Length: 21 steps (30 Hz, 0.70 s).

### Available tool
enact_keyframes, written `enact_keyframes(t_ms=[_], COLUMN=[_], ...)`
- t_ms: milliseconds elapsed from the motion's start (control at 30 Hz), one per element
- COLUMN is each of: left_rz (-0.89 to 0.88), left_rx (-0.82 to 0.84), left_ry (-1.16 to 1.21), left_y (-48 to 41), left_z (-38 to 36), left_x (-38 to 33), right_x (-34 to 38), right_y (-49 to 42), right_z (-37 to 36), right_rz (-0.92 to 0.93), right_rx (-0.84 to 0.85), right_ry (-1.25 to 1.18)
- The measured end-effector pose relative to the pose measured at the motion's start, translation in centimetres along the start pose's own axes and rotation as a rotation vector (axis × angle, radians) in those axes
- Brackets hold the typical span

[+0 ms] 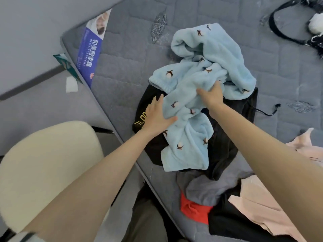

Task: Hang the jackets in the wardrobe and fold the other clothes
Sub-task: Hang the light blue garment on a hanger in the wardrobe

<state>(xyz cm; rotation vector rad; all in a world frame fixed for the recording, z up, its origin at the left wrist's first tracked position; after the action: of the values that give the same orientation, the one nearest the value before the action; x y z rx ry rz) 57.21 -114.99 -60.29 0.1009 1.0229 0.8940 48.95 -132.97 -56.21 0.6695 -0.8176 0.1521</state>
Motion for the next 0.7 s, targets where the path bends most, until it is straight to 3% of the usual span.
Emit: enact_keyframes(t_ms=[133,367,467,633,700], left_rz=[0.041,0.002,0.040,0.160,0.187], left_rx=[0.136,0.277,0.320,0.491,0.518], left_ry=[0.125,-0.100,-0.115,-0.234,-0.179], left_y=[-0.4,8.5,12.8,18.3,18.8], left_z=[-1.1,-4.3,-5.4,-6.8,-6.6], left_x=[0.3,3.5,4.6,6.7,7.0], right_x=[-1.7,-7.5,-10.0,-13.0,-12.5], right_y=[2.0,10.4,14.1,18.5,18.6], right_z=[0.7,2.8,2.8,1.9,1.8], right_rz=[0.028,0.036,0.029,-0.016,0.024], right_rx=[-0.010,0.122,0.197,0.467,0.441], right_ry=[-0.010,0.174,0.338,0.623,0.721])
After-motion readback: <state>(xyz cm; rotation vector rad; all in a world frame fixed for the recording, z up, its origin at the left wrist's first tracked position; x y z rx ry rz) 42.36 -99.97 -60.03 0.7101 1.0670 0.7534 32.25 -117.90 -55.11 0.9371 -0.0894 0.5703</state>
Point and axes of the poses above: each hand's wrist, its own y-axis away from the middle knuckle, its own z-axis out of the back of the hand, x = y × z, the point moved 4 cm from there along -y, towards the middle knuckle, and after that the axes turned 2 degrees about y, right-handed, at the moved point
